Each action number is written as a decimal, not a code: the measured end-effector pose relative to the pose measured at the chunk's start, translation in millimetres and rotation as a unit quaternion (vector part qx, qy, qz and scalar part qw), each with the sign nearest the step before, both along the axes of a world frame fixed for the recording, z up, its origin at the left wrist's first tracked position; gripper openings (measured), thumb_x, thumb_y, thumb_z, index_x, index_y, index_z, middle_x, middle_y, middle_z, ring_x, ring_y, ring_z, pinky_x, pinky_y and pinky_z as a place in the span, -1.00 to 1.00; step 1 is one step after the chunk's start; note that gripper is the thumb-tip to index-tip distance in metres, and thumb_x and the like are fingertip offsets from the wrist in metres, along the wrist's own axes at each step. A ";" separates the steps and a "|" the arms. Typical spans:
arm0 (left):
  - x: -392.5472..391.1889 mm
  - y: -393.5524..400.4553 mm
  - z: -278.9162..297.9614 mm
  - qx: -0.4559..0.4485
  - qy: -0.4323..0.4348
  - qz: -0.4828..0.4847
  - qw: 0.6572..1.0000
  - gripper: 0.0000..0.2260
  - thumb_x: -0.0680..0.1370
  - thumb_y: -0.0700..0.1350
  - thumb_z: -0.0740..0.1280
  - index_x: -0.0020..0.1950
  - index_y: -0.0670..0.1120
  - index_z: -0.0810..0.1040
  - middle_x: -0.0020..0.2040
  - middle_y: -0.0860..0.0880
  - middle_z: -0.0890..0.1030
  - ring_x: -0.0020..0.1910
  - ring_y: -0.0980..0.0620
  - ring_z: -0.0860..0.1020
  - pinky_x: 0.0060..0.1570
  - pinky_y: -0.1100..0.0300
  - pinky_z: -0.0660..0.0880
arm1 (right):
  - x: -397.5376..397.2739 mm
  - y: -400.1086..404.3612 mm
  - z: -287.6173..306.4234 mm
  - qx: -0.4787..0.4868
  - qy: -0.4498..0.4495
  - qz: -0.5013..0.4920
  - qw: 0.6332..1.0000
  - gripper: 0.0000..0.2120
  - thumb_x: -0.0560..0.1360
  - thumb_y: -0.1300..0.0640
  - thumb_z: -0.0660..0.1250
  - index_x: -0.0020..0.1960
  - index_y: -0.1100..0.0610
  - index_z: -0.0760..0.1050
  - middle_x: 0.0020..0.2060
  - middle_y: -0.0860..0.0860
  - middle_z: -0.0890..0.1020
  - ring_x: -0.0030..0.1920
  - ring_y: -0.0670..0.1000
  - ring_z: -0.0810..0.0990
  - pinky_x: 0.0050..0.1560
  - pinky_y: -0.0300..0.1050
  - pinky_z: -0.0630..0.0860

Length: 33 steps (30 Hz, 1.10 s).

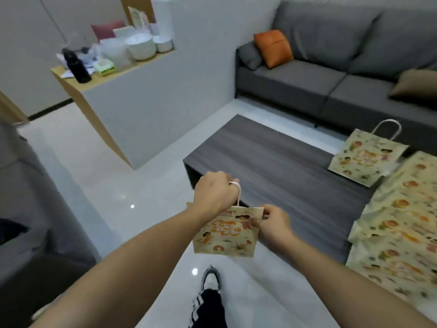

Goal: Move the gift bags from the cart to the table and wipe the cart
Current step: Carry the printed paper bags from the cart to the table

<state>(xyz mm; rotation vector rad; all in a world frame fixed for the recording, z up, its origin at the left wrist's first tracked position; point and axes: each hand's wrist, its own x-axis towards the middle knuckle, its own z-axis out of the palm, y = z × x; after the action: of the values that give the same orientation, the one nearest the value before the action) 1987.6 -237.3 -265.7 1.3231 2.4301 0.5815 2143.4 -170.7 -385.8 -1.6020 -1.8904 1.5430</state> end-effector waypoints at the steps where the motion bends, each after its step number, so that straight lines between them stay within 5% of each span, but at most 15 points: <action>1: -2.6 17.5 -1.9 -0.002 -0.002 -0.026 1.000 -0.58 0.61 0.04 0.20 -0.41 -0.09 0.47 -0.38 -0.01 0.55 -0.28 -0.07 0.53 -0.25 0.10 0.39 | 0.1 9.3 0.7 0.004 -0.001 -0.031 1.000 -0.79 0.24 -0.01 0.59 -0.17 -0.03 0.64 -0.27 -0.08 0.71 -0.19 0.01 0.70 -0.15 0.10 0.68; 5: -2.8 81.9 -1.1 -0.008 0.004 -0.143 0.990 -0.59 0.61 0.06 0.19 -0.39 -0.09 0.42 -0.31 -0.06 0.56 -0.21 -0.17 0.52 -0.20 0.09 0.38 | 8.5 40.0 13.9 0.026 -0.026 -0.111 0.993 -0.90 0.42 0.09 0.54 -0.12 0.08 0.65 -0.22 -0.06 0.66 -0.25 -0.14 0.56 -0.42 -0.27 0.43; 14: 24.4 201.3 11.1 0.008 0.012 -0.341 0.940 -0.64 0.64 0.08 0.18 -0.28 -0.05 0.52 -0.27 -0.07 0.59 -0.20 -0.15 0.55 -0.19 0.10 0.38 | 40.9 90.6 24.8 0.059 -0.082 -0.274 0.956 -0.82 0.37 -0.02 0.59 -0.09 -0.02 0.68 -0.19 -0.13 0.71 -0.11 -0.09 0.65 -0.04 0.01 0.61; 27: 135.3 358.4 -31.5 -0.017 0.028 -0.417 0.908 -0.65 0.65 0.11 0.18 -0.01 -0.07 0.67 -0.04 -0.13 0.66 -0.10 -0.15 0.53 -0.14 0.11 0.40 | 135.2 216.9 0.8 0.091 -0.159 -0.336 0.924 -0.91 0.45 0.08 0.51 -0.08 0.05 0.65 -0.22 -0.06 0.65 -0.11 0.02 0.63 -0.08 -0.05 0.55; 33: 191.0 433.0 -57.6 -0.079 0.041 -0.415 0.905 -0.66 0.62 0.09 0.20 0.02 -0.08 0.70 -0.10 -0.11 0.68 -0.17 -0.09 0.53 -0.18 0.11 0.45 | 188.9 297.3 -24.3 0.050 -0.191 -0.309 0.930 -0.93 0.47 0.04 0.50 -0.12 -0.01 0.62 -0.25 -0.10 0.59 -0.12 -0.01 0.59 -0.18 -0.15 0.39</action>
<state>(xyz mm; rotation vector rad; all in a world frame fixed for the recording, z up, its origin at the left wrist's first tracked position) 2178.7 195.7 -323.2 2.1117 1.6501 0.0897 2332.3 126.6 -410.1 -2.2754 -1.3572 0.9045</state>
